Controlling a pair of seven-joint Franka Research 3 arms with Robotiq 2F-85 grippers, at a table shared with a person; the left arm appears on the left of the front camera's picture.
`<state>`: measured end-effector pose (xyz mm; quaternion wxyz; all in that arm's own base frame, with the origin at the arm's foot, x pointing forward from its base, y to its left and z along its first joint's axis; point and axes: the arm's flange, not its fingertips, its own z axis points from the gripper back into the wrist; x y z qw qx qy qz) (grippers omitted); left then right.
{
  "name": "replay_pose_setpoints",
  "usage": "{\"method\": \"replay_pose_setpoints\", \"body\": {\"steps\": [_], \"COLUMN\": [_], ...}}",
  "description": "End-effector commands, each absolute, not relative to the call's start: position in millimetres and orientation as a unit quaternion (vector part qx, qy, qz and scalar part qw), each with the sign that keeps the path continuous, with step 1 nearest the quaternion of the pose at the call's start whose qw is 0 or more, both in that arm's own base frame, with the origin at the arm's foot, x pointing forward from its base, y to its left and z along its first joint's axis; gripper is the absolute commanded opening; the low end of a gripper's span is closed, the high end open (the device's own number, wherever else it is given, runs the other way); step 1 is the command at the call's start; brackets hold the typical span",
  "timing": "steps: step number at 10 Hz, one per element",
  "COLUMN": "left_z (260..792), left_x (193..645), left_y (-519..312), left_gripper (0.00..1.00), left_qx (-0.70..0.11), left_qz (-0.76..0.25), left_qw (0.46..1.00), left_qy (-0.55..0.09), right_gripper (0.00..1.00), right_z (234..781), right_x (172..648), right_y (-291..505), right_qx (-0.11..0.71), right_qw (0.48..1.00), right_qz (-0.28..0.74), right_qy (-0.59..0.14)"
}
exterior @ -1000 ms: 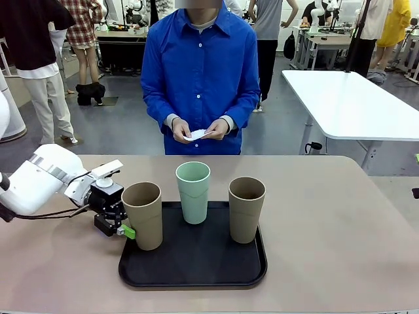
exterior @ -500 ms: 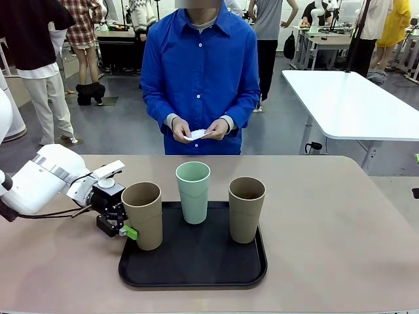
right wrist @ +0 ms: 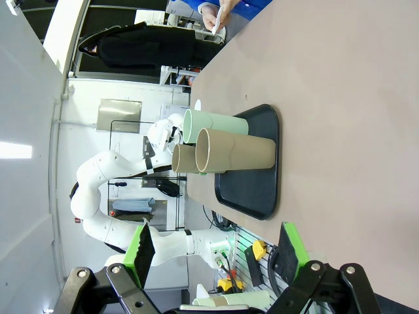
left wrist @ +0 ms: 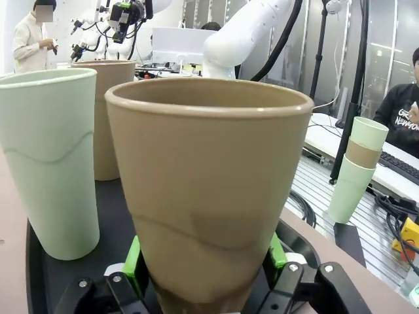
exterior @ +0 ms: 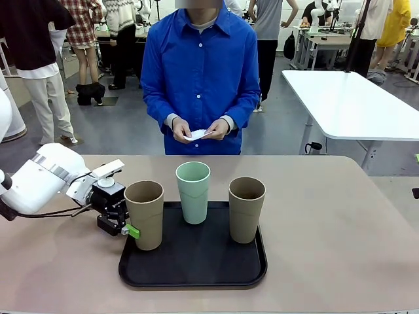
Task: Place coasters on the table and set cups on them.
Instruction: Pick up one Reusable plastic cup and place it on a coaster set by the human.
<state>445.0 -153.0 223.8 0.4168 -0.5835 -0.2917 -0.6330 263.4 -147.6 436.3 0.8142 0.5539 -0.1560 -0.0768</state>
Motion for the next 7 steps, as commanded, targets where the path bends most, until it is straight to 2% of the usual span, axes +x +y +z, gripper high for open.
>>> {"method": "replay_pose_setpoints", "body": {"steps": [1,4,6,7], "left_z": [266,356,389,401], "left_x": [434,427,440,443], "left_y": [-145,-125,-124,-124], "left_gripper": [0.26,0.26,0.26,0.26], "left_qx": [-0.567,-0.520,-0.489,-0.486], "left_qz": [-0.611,-0.561,-0.545,-0.543], "left_qw": [0.448,0.495,0.558,0.569], "left_qy": [-0.323,-0.412,-0.390,-0.382], "right_gripper": [1.00,1.00,1.00,1.00], "right_z": [437,437,437,437], "right_x": [265,265,265,265], "right_y": [-147,-147,-147,-147], "right_qx": [0.557,0.557,0.557,0.557], "right_qw": [0.812,0.812,0.812,0.812], "right_qz": [-0.076,-0.076,-0.076,-0.076], "right_qy": [-0.156,-0.156,-0.156,-0.156]}}
